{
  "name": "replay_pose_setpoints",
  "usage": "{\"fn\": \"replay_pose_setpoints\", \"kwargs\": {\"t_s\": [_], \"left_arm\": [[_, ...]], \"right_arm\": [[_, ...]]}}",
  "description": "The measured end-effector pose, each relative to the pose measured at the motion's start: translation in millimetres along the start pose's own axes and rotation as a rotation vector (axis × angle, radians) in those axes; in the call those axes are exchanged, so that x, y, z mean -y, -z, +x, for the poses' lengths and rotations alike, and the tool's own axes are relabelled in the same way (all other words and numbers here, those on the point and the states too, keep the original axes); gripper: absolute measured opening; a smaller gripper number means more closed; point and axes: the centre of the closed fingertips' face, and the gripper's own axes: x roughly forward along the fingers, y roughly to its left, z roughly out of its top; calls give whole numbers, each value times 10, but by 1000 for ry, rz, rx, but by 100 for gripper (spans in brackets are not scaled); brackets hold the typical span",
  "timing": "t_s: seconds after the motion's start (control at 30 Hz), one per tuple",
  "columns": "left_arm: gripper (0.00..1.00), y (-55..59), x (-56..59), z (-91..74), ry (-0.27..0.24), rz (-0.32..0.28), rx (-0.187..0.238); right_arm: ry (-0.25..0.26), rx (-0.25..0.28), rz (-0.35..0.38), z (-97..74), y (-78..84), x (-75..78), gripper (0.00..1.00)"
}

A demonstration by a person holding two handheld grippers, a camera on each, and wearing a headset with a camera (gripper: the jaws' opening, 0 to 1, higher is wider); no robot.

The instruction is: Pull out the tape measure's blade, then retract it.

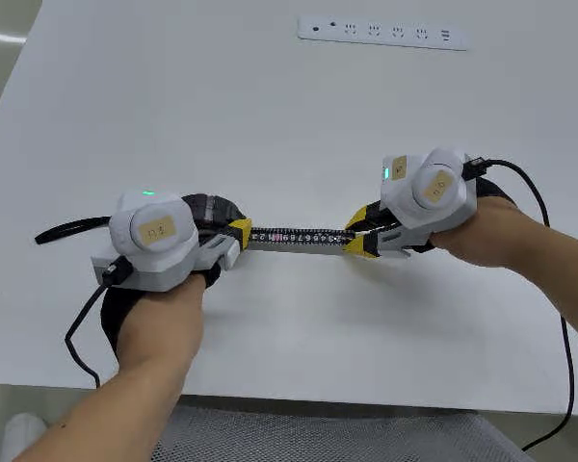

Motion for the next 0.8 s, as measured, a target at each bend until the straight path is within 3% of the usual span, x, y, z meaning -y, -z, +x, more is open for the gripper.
{"fn": "replay_pose_setpoints", "kwargs": {"t_s": [0.8], "left_arm": [[56,-5,2,9,7,-6,-1]], "right_arm": [[-27,38,-3,285,-361,-26,11]]}}
